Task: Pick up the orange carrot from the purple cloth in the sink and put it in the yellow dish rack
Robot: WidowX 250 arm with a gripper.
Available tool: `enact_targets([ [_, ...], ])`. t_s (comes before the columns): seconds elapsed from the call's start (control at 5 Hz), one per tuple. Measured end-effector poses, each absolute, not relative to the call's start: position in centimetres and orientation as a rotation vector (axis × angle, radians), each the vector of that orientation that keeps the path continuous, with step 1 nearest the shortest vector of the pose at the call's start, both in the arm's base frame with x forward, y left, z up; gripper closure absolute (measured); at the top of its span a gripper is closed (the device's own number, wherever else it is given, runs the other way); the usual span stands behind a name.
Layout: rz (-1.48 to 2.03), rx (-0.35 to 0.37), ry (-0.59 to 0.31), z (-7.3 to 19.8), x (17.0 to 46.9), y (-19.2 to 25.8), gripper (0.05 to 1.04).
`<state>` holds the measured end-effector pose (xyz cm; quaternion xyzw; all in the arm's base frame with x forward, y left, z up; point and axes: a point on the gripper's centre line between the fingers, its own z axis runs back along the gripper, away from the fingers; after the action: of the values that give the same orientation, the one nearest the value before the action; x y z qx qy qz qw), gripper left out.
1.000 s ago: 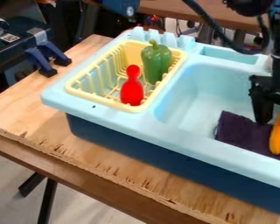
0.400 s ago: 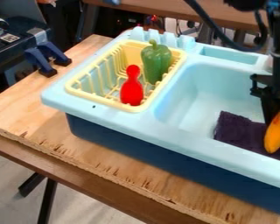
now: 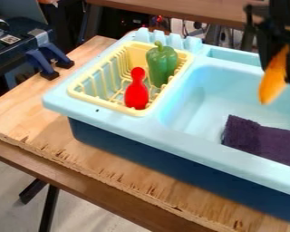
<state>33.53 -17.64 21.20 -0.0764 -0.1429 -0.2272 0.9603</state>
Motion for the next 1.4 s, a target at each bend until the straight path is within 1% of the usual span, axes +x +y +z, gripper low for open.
enact_targets([
  [0.2, -0.412, -0.124, -0.315, 22.9, 32.9, -14.6, 0.629],
  [0.4, -0.31, -0.049, -0.311, 23.9, 33.4, -9.6, 0.629],
  [0.6, -0.204, 0.002, -0.317, 24.8, 33.3, -5.0, 0.629],
  [0.8, -0.085, 0.026, -0.315, 25.1, 33.2, 0.1, 0.629],
  [1.0, 0.001, 0.043, -0.278, 24.4, 32.6, 3.2, 0.629],
  [1.2, 0.027, 0.035, -0.221, 22.1, 32.8, 4.8, 0.629],
  [1.4, 0.007, 0.023, -0.164, 19.4, 33.6, 4.2, 0.629],
])
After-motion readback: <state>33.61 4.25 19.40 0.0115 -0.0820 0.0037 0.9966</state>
